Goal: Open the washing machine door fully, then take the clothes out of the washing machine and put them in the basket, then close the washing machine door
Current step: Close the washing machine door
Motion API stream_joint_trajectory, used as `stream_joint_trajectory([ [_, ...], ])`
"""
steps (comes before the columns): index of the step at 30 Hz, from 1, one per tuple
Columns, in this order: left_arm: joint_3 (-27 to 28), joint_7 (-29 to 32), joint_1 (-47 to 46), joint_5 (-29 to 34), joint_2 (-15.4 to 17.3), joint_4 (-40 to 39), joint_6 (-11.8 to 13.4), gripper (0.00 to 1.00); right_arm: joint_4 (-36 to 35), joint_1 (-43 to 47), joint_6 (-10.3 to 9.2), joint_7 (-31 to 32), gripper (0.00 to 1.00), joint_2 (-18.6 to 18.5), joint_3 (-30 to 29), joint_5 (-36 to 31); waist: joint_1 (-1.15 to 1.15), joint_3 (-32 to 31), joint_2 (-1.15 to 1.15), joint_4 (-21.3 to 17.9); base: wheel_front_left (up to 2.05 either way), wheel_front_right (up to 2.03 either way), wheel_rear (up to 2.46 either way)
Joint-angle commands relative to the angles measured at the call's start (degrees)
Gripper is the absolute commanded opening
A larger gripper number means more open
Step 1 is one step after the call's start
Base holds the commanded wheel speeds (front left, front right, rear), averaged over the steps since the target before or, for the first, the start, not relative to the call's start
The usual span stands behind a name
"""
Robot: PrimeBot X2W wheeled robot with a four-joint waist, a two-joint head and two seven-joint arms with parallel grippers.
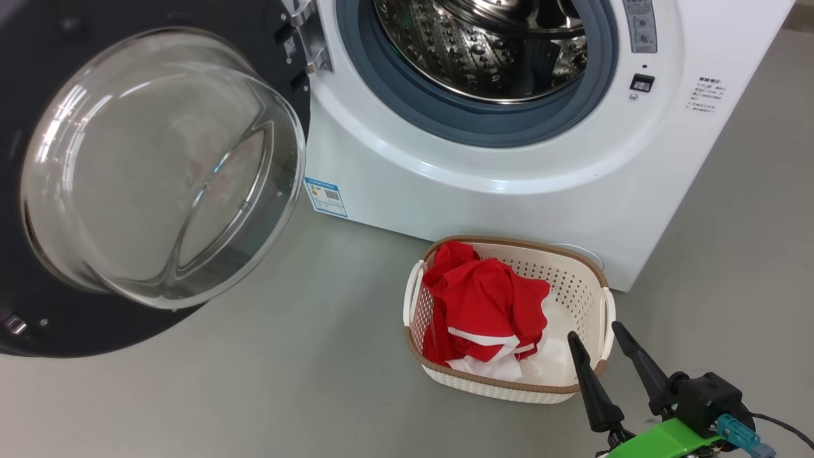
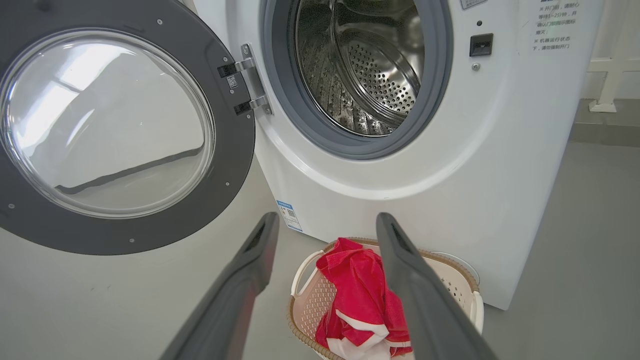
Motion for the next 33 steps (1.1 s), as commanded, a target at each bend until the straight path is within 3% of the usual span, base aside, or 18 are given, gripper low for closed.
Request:
stream_joint_trajectory([
  [1,-0.34,3.01,-2.63,-2.54,5.09,1.46,-0.32,0.00,-1.43,-1.55,0.36,-0.37,1.00,0.02,1.35,-0.50,0.00,0.65,0.00,-0.19,0.00,0.00,0.00],
  [9,-5.12,18.35,-4.96,-13.79,7.10,9.33,-0.33,0.00,-1.25,-2.70,0.36,-0.37,1.00,0.02,2.16,-1.18,0.00,2.30,0.00,-1.13,0.00,0.00,0.00],
  [17,-6.98,29.47,-4.12,-20.10,7.93,13.13,-0.33,0.00,-1.31,-3.53,0.36,-0.37,1.00,0.02,2.15,-2.27,0.00,4.45,0.00,-2.51,0.00,0.00,0.00],
  [24,-7.74,34.78,-3.07,-23.14,7.78,13.32,-0.33,0.00,-1.44,-4.07,0.36,-0.37,1.00,0.03,1.90,-2.67,0.00,5.59,0.00,-3.17,0.00,0.00,0.00],
  [33,-9.46,40.69,0.79,-26.05,7.31,7.94,-0.33,0.00,-1.45,-3.31,0.36,-0.37,1.00,0.03,1.58,-2.11,0.00,4.21,0.00,-2.86,0.00,0.00,0.00],
])
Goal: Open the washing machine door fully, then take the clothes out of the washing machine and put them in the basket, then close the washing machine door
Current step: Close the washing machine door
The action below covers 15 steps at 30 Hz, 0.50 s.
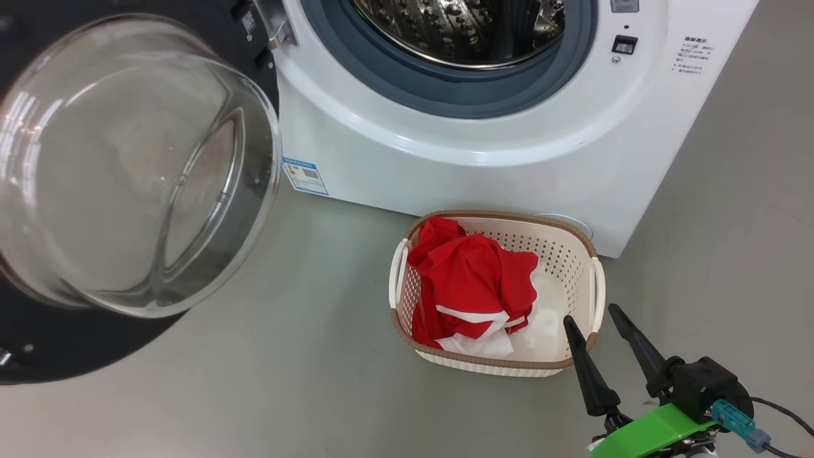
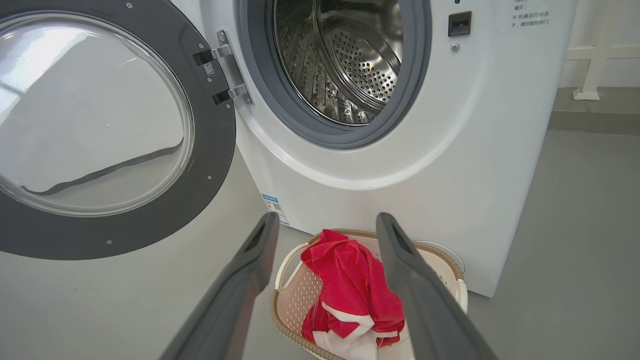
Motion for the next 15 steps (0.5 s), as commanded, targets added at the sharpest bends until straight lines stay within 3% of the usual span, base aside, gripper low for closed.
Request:
stream_joint_trajectory([
  [1,0.09,1.57,0.63,-0.40,1.98,-2.65,-0.40,0.00,-1.50,-0.90,0.36,-0.37,1.00,0.07,1.55,-0.17,0.00,-0.35,0.00,0.23,0.00,0.00,0.00],
  [15,-2.84,8.27,6.94,-3.75,1.58,-15.11,-0.41,0.00,-1.59,0.26,0.36,-0.37,1.00,0.07,1.35,-0.09,0.00,-3.71,0.00,1.21,0.00,0.00,0.00],
])
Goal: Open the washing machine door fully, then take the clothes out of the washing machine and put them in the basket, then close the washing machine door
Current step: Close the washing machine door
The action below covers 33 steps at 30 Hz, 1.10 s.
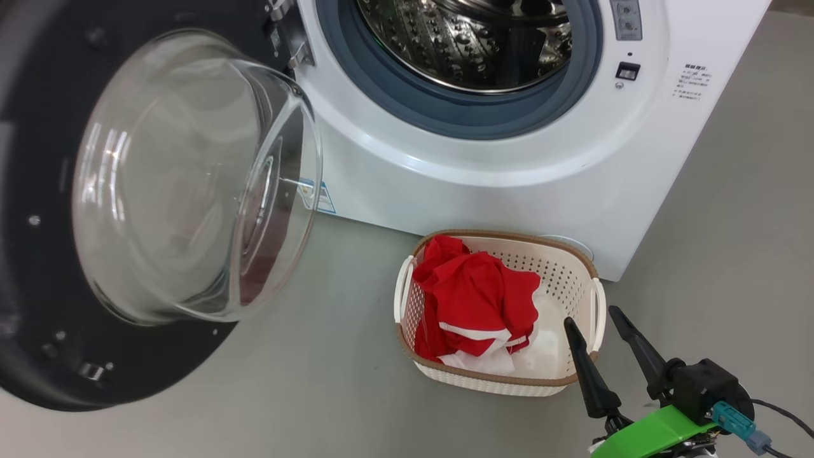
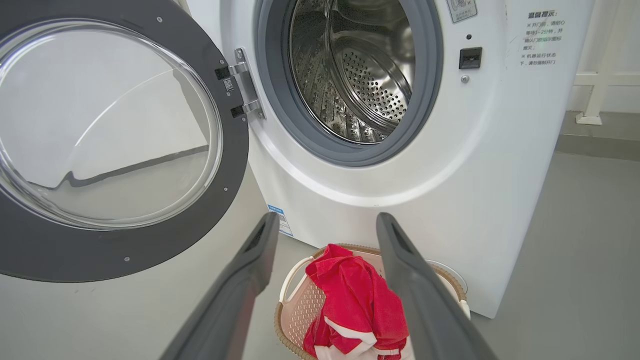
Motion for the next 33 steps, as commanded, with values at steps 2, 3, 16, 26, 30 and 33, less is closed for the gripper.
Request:
stream_joint_trajectory([
  [2,1.52,1.92,0.51,-1.23,3.25,-4.07,-0.41,0.00,-1.71,0.36,0.36,-0.37,1.00,0.05,1.23,-0.14,0.00,-1.08,0.00,0.06,0.00,0.00,0.00],
  [3,1.36,2.42,1.10,-1.39,3.33,-5.18,-0.41,0.00,-1.76,0.56,0.36,-0.37,1.00,0.05,1.13,-0.17,0.00,-1.44,0.00,0.03,0.00,0.00,0.00],
  [16,0.92,6.24,6.11,-3.69,2.30,-17.23,-0.41,0.00,-2.69,2.96,0.36,-0.37,1.00,0.05,-0.82,-2.43,0.00,-3.88,0.00,-0.97,0.00,0.00,0.00],
  [26,-0.85,7.64,7.00,-3.34,0.62,-22.96,-0.41,0.00,-2.93,3.91,0.36,-0.37,1.00,0.05,-1.37,-3.24,0.00,-4.48,0.00,-2.20,0.00,0.00,0.00],
  [30,-2.12,7.42,6.84,-2.89,-0.93,-25.31,-0.41,0.00,-3.03,4.22,0.36,-0.37,1.00,0.05,-1.41,-2.93,0.00,-4.73,0.00,-3.41,0.00,0.00,0.00],
  [33,-2.87,7.00,6.75,-2.51,-1.83,-27.01,-0.41,0.00,-3.14,4.47,0.36,-0.37,1.00,0.05,-1.63,-2.71,0.00,-4.84,0.00,-4.20,0.00,0.00,0.00],
])
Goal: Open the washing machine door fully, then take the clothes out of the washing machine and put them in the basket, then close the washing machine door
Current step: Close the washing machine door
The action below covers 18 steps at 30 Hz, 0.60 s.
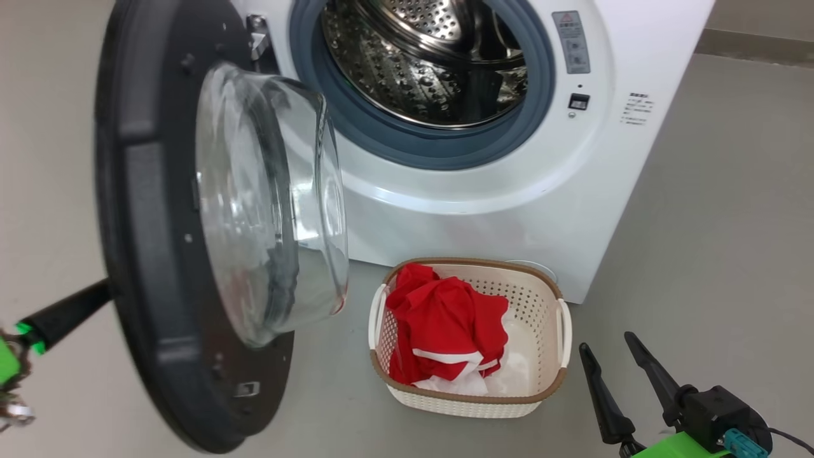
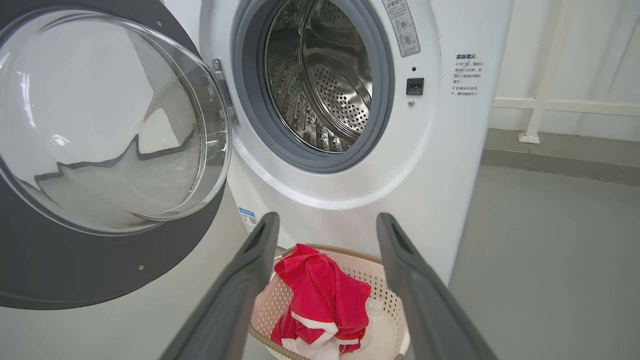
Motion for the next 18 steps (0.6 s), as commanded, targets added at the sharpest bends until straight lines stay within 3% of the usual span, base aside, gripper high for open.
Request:
stream_joint_trajectory([
  [1,1.89,-0.31,-1.45,0.17,1.66,-2.93,-0.41,0.00,-1.69,-0.17,0.36,-0.37,1.00,-0.19,0.65,-0.10,0.00,-0.14,0.00,-0.66,0.00,0.00,0.00],
  [18,-3.31,-7.05,-3.04,2.74,-4.74,-12.02,-0.41,0.00,-1.89,0.16,0.36,-0.37,1.00,-0.19,0.04,0.16,0.00,-0.56,0.00,-2.88,0.00,0.00,0.00],
])
